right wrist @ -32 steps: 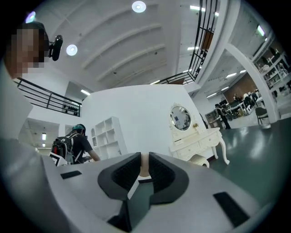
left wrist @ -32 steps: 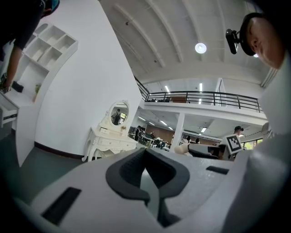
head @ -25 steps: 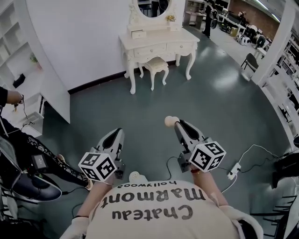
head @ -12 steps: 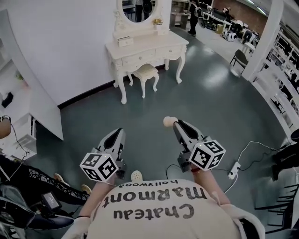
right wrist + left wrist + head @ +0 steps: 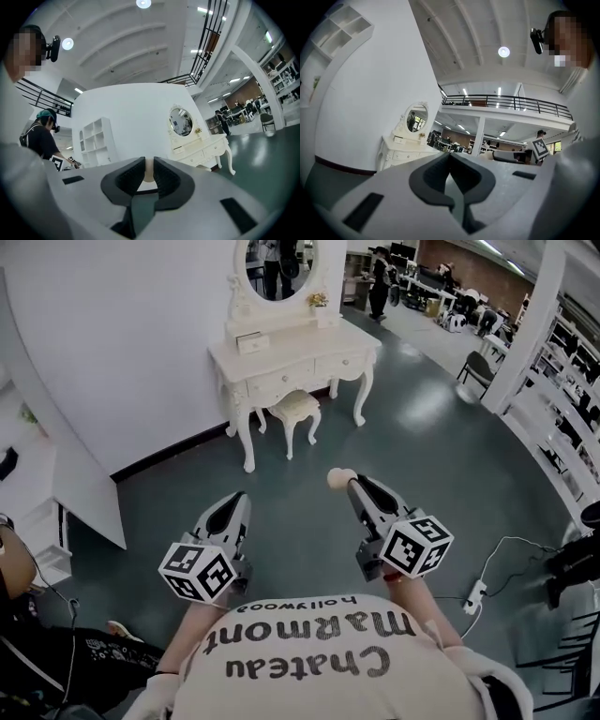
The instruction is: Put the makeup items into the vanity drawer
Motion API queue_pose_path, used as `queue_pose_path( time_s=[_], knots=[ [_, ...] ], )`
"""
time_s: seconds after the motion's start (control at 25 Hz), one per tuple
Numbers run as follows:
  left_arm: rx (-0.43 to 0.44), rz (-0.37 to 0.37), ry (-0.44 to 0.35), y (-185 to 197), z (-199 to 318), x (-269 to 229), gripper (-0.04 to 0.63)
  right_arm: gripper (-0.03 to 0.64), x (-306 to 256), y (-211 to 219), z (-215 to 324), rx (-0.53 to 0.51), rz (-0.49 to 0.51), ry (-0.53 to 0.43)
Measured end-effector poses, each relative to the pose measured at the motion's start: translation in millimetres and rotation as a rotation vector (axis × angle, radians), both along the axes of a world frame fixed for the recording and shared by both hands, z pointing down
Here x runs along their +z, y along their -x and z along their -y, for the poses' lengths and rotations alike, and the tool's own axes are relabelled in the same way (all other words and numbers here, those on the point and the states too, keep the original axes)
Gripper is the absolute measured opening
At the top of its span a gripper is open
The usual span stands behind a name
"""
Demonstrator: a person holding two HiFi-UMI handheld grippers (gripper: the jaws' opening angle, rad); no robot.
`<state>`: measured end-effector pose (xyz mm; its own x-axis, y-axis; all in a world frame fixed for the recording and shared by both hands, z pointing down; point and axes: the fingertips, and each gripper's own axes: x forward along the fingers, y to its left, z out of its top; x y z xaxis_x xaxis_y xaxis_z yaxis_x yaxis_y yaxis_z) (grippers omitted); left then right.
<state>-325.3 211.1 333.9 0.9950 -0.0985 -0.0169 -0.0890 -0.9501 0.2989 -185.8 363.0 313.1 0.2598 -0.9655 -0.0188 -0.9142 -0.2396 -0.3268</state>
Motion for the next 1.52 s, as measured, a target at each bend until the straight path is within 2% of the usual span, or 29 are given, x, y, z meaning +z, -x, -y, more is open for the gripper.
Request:
queue_pose_path(
  time_s=[0.24, 0.36, 1.0, 1.32, 1.52],
  knots=[
    [-0.010, -0.010, -0.009, -10, 60, -3, 0.009, 0.075, 3, -12, 56, 0.004, 0.010, -0.019],
    [-0.016, 0.000, 0.013, -14, 80, 5, 0.009, 0.075, 12, -11, 76, -0.021, 0.014, -0.005],
    [-0.063, 0.061, 0.114, -26, 136, 49, 0.009, 0.075, 43, -33, 149, -0.071, 0.062, 0.078],
    [-0.101, 0.079, 0.110, -63, 158, 56, 0.009, 0.075, 56, -80, 176, -0.097, 0.085, 0.078],
    [-0.131, 0.073, 0.133, -99, 179, 54, 0.009, 0.075, 57, -120, 203, -0.135, 0.106, 0.072]
  ],
)
